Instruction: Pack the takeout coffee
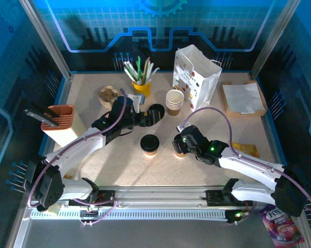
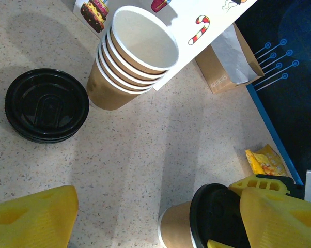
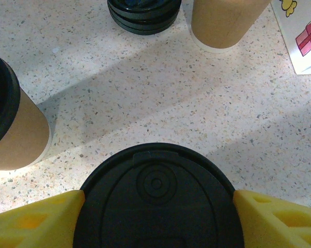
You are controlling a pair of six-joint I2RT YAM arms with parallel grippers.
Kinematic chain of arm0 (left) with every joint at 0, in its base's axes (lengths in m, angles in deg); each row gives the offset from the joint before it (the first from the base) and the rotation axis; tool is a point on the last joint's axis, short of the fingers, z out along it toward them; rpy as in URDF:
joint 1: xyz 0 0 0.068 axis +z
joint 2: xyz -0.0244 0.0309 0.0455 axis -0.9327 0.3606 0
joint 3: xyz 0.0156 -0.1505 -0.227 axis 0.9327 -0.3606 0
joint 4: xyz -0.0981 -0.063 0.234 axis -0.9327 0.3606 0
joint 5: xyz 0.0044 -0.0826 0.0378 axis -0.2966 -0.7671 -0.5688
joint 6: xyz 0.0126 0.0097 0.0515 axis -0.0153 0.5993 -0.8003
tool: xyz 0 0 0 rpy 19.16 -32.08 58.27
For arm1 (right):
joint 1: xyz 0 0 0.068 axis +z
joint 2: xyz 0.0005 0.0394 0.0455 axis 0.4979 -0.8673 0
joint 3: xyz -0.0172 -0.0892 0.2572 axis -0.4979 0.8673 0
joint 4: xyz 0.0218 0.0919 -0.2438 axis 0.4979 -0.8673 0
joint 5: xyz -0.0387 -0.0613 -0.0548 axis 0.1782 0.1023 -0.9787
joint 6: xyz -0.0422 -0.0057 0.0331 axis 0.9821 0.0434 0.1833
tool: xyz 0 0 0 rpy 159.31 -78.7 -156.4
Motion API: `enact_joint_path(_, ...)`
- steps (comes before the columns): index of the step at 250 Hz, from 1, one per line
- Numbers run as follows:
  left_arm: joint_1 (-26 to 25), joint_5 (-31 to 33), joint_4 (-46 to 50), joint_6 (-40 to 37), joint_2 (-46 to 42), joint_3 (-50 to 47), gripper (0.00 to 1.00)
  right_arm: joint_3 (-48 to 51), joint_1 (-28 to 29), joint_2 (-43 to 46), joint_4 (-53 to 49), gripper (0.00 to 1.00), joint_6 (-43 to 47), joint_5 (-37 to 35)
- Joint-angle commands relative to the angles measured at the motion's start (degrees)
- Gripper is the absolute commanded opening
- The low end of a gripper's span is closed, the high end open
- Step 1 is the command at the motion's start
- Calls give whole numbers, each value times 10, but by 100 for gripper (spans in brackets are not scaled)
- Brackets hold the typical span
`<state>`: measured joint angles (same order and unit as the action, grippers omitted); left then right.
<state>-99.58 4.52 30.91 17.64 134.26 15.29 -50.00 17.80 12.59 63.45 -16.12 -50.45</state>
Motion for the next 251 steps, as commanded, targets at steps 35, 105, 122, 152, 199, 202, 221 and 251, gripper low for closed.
enact_joint_path(35,-5,-6,-12,-10,2,-8,83,15,13,5,2,73,-4,-13)
enact_joint_path(105,-5,-5,-15,-9,2,-9,83,14,15,13,-4,77,-9,-13)
enact_joint_path(122,-5,-6,-15,-9,3,-10,83,16,16,17,-6,78,-10,-13)
enact_joint_path(152,-5,-4,-16,-9,5,-12,83,17,14,24,-10,78,-15,-10)
enact_joint_path(199,-5,-5,-16,-10,7,-12,83,16,16,32,-13,78,-17,-5)
enact_joint_path(202,-5,-5,-17,-10,6,-11,83,16,16,32,-13,79,-17,-5)
enact_joint_path(221,-5,-5,-17,-10,7,-11,83,16,16,34,-13,78,-16,5)
enact_joint_path(251,-5,-5,-13,-13,6,-9,83,13,16,42,-19,79,-10,23)
